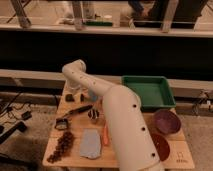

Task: Wipe tray with eraser

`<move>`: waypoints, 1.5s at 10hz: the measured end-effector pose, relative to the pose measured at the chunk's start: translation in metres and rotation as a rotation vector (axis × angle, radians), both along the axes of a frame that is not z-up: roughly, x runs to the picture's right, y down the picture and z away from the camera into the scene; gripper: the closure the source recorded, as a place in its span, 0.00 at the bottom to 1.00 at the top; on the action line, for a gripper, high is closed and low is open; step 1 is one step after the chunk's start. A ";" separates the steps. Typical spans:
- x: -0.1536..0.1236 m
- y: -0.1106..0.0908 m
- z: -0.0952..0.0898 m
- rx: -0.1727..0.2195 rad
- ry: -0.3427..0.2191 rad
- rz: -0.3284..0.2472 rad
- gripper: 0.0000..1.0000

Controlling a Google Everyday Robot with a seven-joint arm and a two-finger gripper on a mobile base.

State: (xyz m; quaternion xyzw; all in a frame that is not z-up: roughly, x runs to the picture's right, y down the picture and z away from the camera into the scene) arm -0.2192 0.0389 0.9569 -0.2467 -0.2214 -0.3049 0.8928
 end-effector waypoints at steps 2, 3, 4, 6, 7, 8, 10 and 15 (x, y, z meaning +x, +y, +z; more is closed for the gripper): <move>0.003 0.002 0.004 -0.011 0.009 -0.001 0.20; 0.004 0.003 0.005 -0.017 0.012 -0.003 0.20; 0.005 0.004 0.006 -0.021 0.014 -0.004 0.20; 0.006 0.006 0.008 -0.031 0.015 -0.004 0.20; 0.007 0.006 0.008 -0.036 0.017 -0.005 0.20; 0.008 0.007 0.009 -0.039 0.017 -0.005 0.20; 0.009 0.008 0.012 -0.045 0.017 -0.007 0.20; 0.009 0.009 0.014 -0.053 0.013 -0.014 0.20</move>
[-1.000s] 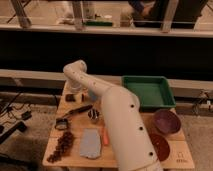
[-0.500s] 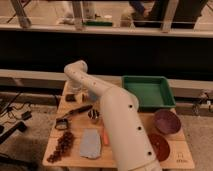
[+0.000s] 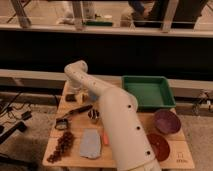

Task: Wipe tray with eraser

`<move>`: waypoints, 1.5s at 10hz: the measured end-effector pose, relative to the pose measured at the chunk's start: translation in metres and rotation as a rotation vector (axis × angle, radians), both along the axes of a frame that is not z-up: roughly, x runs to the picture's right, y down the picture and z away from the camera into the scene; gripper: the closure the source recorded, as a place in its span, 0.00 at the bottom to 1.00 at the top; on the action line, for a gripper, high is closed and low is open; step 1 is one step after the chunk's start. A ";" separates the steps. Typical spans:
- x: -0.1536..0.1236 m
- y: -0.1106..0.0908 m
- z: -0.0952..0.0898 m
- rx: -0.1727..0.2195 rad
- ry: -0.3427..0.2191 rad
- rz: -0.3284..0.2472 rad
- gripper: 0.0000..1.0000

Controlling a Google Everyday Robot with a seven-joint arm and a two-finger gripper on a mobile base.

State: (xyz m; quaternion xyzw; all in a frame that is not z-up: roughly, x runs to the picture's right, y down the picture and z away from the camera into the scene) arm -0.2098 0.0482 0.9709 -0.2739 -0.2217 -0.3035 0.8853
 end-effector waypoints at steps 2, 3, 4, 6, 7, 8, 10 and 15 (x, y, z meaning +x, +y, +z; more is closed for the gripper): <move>0.000 0.001 0.001 -0.004 -0.002 -0.003 0.20; 0.000 0.001 0.001 -0.005 -0.003 -0.005 0.20; 0.000 0.002 0.001 -0.008 -0.004 -0.007 0.20; 0.000 0.002 0.001 -0.014 -0.010 -0.012 0.20; -0.001 0.003 0.002 -0.019 -0.013 -0.016 0.20; -0.001 0.003 0.002 -0.020 -0.016 -0.018 0.20; -0.001 0.004 0.002 -0.023 -0.020 -0.022 0.20; -0.002 0.005 0.003 -0.037 -0.038 -0.039 0.20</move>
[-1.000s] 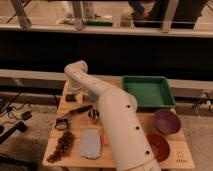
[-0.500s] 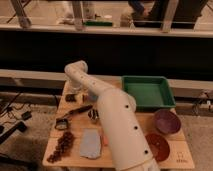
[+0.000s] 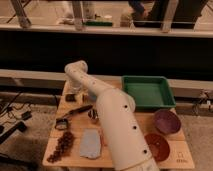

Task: Wipe tray with eraser

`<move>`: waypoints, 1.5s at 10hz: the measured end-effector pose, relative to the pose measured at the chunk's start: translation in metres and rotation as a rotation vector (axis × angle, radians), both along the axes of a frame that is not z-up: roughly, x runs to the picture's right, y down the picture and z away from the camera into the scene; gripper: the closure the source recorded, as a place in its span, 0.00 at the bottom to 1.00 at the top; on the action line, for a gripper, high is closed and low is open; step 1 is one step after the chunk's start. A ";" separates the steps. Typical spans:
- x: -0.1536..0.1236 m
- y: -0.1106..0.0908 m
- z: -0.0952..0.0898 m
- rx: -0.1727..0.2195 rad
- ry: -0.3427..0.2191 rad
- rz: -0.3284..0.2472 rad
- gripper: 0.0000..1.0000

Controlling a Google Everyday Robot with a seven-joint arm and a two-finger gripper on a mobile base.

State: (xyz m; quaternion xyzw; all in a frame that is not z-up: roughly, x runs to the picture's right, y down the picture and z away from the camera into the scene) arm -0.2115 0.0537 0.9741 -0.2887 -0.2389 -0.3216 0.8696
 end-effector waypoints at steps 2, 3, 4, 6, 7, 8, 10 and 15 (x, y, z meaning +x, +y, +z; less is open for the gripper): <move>-0.002 0.001 0.001 -0.011 -0.010 -0.009 0.20; -0.002 0.002 0.001 -0.017 -0.013 -0.014 0.24; -0.003 0.002 0.002 -0.023 -0.017 -0.020 0.35; -0.002 0.003 0.001 -0.033 -0.020 -0.028 0.55; -0.003 0.003 0.002 -0.034 -0.022 -0.029 0.63; -0.003 0.003 0.002 -0.033 -0.022 -0.029 0.74; -0.003 0.002 0.001 -0.033 -0.022 -0.029 0.82; -0.001 0.000 -0.008 -0.037 -0.004 -0.019 0.82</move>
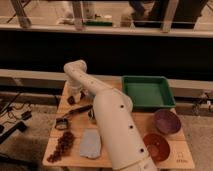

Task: Wipe tray with eraser

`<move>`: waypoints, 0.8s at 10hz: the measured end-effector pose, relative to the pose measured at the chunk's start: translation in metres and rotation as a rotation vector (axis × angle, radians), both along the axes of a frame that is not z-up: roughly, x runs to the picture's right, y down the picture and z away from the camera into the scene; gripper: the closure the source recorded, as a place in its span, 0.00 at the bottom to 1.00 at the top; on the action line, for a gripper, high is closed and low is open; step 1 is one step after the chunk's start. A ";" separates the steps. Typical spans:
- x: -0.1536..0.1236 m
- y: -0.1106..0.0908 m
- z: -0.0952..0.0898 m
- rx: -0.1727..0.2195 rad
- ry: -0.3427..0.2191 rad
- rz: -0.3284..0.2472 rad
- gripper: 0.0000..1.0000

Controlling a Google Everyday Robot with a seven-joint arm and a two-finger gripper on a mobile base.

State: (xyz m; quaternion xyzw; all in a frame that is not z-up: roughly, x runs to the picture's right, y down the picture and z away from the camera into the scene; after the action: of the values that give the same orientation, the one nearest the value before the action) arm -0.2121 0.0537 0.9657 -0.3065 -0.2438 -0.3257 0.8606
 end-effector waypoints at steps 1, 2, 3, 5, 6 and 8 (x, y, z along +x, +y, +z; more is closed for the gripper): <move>0.002 0.000 -0.006 -0.011 0.004 0.011 0.82; 0.001 -0.004 -0.014 -0.018 0.002 0.024 0.82; 0.000 -0.005 -0.020 -0.023 0.001 0.031 0.82; 0.001 -0.008 -0.038 -0.027 0.005 0.054 0.82; 0.002 -0.014 -0.047 -0.012 0.005 0.074 0.82; 0.005 -0.029 -0.069 0.037 0.005 0.115 0.82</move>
State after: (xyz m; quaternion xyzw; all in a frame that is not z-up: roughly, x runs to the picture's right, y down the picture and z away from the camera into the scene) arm -0.2071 0.0250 0.8971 -0.2767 -0.2527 -0.2794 0.8840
